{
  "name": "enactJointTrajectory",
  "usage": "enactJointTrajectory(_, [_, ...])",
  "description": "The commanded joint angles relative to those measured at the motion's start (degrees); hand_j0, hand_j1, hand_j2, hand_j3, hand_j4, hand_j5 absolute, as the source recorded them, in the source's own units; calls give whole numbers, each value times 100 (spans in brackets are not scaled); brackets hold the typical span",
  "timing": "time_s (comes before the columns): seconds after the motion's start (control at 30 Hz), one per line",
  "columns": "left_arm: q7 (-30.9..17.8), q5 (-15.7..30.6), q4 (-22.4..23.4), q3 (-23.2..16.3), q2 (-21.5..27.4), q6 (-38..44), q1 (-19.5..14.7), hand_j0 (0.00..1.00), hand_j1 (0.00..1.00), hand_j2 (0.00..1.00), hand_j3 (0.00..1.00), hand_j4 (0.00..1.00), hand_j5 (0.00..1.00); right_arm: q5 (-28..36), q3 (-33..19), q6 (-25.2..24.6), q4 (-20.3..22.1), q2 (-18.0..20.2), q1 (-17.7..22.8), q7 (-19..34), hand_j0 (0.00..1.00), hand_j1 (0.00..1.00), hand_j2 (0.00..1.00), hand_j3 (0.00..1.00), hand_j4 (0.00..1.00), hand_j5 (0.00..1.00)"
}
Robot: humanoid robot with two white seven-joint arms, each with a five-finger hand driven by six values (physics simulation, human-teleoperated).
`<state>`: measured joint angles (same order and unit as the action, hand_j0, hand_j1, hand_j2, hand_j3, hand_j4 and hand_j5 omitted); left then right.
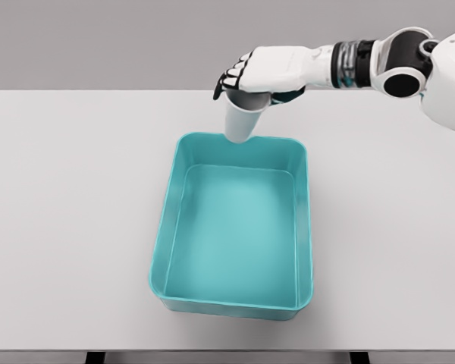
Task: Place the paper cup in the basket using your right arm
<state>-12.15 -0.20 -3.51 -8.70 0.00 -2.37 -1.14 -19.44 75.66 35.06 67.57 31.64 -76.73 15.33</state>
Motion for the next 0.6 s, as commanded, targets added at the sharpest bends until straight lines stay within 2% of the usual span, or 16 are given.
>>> enactJointTrajectory(0.0, [-7, 2, 0, 0, 0, 0, 0, 100, 100, 100, 100, 100, 100, 28, -7, -6, 187, -17, 0, 5, 63, 63, 63, 63, 63, 63])
enactJointTrajectory(0.27, [2, 2, 0, -8, 0, 0, 0, 100, 100, 100, 100, 100, 100, 46, -7, -6, 477, -17, 290, -4, 60, 60, 60, 60, 60, 60])
enactJointTrajectory(0.57, [2, 2, 0, 0, 0, 0, 0, 100, 100, 100, 100, 100, 100, 46, -7, -6, 477, -61, 545, -4, 61, 61, 61, 61, 61, 61])
